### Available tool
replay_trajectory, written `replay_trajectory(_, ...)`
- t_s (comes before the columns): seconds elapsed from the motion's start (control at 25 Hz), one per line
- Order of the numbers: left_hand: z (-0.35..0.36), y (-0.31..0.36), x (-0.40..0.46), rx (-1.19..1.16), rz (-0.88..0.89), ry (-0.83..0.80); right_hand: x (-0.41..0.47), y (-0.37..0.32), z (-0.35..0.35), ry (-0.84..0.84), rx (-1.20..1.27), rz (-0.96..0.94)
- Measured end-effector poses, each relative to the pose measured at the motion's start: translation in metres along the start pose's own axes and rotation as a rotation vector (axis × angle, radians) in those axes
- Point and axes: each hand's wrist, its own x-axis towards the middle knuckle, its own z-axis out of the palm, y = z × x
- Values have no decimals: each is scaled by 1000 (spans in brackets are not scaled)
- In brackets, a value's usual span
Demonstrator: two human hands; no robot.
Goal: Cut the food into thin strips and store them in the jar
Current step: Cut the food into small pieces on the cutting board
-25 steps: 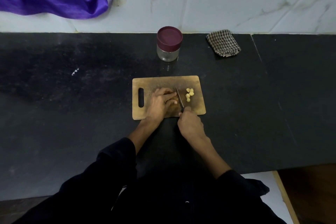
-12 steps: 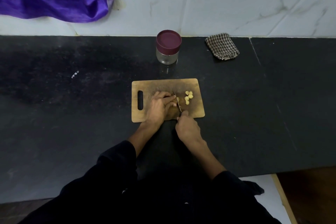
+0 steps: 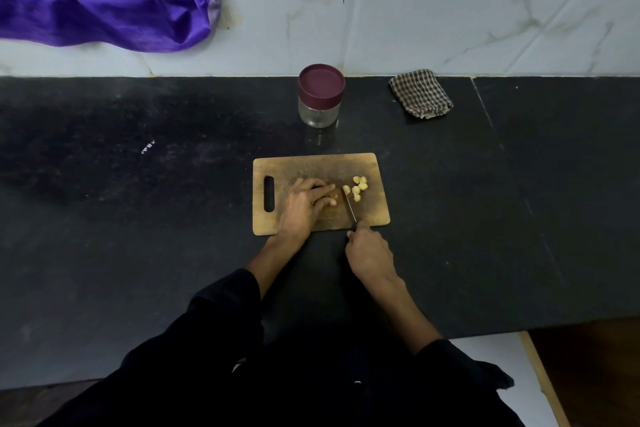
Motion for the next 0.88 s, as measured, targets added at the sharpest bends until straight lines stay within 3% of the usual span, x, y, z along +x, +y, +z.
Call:
replay_trajectory(0.6, -3, -1, 3, -31, -13, -31, 5, -5, -2, -19, 110, -39)
replay_trajectory(0.88, 1, -2, 3, -3, -7, -19, 9, -14, -3, -11, 33, -40)
